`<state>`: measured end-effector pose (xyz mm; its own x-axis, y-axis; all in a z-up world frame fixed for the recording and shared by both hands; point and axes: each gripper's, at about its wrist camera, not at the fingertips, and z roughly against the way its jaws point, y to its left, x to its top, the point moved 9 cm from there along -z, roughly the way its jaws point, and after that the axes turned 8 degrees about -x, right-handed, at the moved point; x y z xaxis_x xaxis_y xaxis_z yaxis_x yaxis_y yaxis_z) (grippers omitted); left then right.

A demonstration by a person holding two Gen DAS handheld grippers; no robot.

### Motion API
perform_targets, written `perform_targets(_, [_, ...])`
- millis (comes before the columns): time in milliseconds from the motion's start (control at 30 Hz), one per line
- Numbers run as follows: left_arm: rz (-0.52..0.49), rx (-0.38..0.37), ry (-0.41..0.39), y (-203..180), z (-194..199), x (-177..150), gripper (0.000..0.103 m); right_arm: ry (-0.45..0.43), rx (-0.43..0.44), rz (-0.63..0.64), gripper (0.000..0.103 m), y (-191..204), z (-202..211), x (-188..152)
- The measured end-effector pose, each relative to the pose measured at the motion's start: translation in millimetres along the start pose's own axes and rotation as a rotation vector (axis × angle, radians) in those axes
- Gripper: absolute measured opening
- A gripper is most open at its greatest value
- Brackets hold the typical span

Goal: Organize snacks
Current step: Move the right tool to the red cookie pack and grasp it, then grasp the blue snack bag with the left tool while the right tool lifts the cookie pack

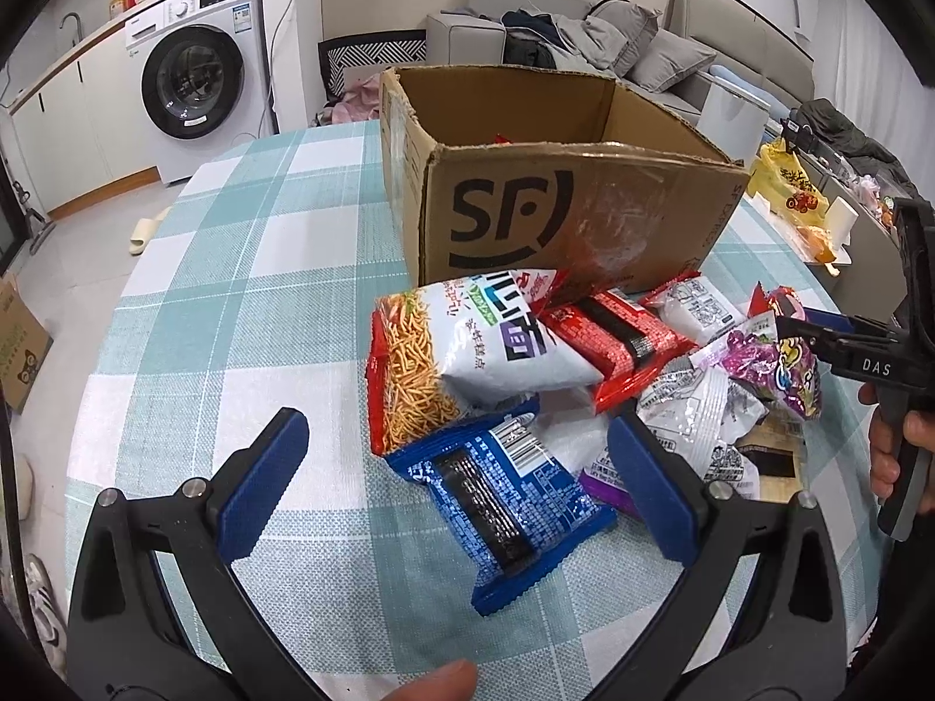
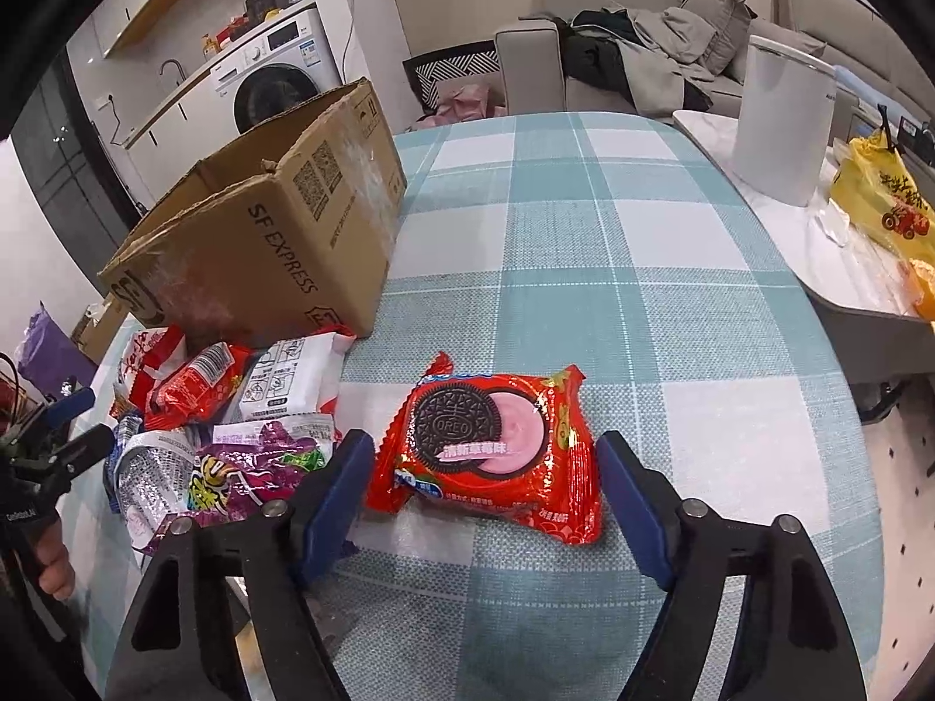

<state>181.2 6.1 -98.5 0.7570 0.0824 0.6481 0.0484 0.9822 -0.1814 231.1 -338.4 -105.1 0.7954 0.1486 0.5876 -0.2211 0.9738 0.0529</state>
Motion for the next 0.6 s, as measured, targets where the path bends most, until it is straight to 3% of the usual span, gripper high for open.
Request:
perform_targets(133, [0.010,-0.003,0.019,1,-4,-3,0.102,-0.012,0.013,0.013,0.069,4,2,1])
perform_targets(267, [0.012,-0.008,0.028,0,-6,-4,0.102,-0.036,0.029,0.024,0.049,7,6,2])
perform_targets(333, [0.010,-0.006,0.030,0,-7,-5,0.102,-0.046,0.030,0.022,0.044,7,8,3])
perform_targets(600, [0.023,-0.022,0.052,-1,-9,-8,0.102,-0.105,0.053,0.006,0.041,7,21,11])
